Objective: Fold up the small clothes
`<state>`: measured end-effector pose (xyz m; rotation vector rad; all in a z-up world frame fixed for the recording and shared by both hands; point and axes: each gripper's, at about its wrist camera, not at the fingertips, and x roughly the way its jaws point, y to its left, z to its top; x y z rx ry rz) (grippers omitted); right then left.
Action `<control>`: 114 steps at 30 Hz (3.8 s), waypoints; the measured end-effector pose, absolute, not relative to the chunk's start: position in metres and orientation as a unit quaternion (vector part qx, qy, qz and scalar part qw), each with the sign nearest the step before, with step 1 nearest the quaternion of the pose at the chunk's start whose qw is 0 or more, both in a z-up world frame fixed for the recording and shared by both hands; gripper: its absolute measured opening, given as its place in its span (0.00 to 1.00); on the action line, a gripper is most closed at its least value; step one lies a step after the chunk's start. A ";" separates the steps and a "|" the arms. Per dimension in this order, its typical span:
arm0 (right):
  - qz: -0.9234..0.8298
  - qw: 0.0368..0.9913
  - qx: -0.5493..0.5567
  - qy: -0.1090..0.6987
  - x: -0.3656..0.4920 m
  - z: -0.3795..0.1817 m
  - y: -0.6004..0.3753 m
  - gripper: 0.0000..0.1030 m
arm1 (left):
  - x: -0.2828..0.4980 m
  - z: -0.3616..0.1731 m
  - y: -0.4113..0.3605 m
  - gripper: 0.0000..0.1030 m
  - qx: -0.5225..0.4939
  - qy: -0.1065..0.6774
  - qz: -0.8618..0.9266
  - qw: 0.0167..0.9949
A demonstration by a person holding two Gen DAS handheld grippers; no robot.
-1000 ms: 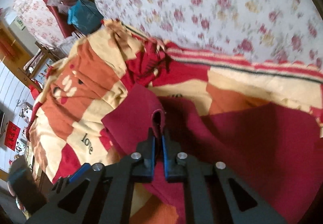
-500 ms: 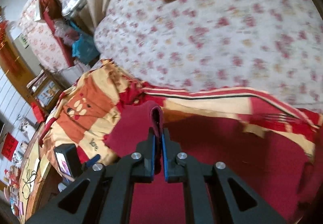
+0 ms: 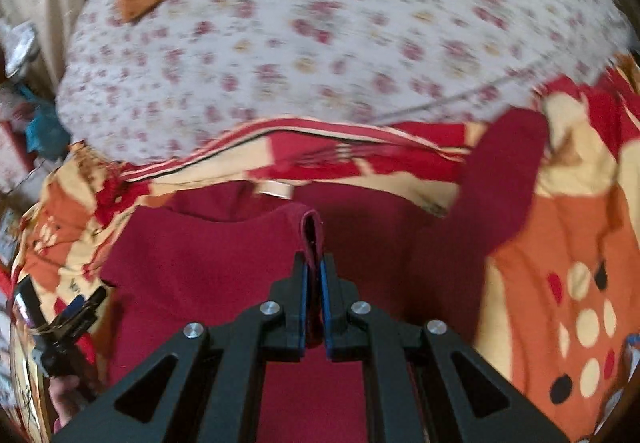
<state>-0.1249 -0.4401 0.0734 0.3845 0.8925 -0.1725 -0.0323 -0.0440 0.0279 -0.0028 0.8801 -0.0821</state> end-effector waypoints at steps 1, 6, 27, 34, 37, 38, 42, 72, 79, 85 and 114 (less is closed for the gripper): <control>-0.093 0.879 0.183 0.431 -0.127 0.069 -0.445 0.06 | -0.032 0.027 -0.045 0.69 -0.001 0.428 -0.041 0.903; -0.161 0.865 0.124 0.460 -0.117 0.046 -0.454 0.06 | -0.032 0.023 -0.055 0.69 0.022 0.432 -0.043 0.901; 0.161 0.863 0.043 0.477 0.079 0.041 -0.223 0.67 | -0.019 0.033 -0.053 0.68 -0.038 0.418 -0.083 0.904; 0.158 0.846 -0.014 0.509 0.107 0.006 -0.195 0.09 | -0.011 0.019 -0.061 0.68 -0.005 0.443 -0.060 0.895; 0.146 0.848 0.005 0.510 0.114 -0.006 -0.190 0.09 | -0.012 0.018 -0.061 0.68 -0.001 0.442 -0.058 0.895; 0.143 0.850 0.005 0.507 0.114 -0.007 -0.188 0.10 | -0.012 0.018 -0.060 0.68 -0.002 0.442 -0.058 0.895; 0.134 0.857 0.036 0.497 0.096 0.009 -0.198 0.30 | -0.012 0.020 -0.059 0.68 -0.004 0.441 -0.058 0.896; -0.112 0.864 0.106 0.478 -0.120 0.020 -0.426 0.46 | -0.057 0.071 -0.112 0.67 0.038 0.404 -0.159 0.900; -0.127 0.877 0.105 0.451 -0.130 0.038 -0.424 0.68 | -0.032 0.050 -0.122 0.67 0.051 0.404 -0.156 0.900; -0.136 0.859 0.078 0.488 -0.112 0.021 -0.426 0.68 | -0.014 0.025 -0.120 0.66 0.029 0.454 -0.163 0.876; -0.213 0.857 0.198 0.425 -0.112 0.068 -0.570 0.69 | -0.017 0.027 -0.138 0.66 0.078 0.427 -0.157 0.887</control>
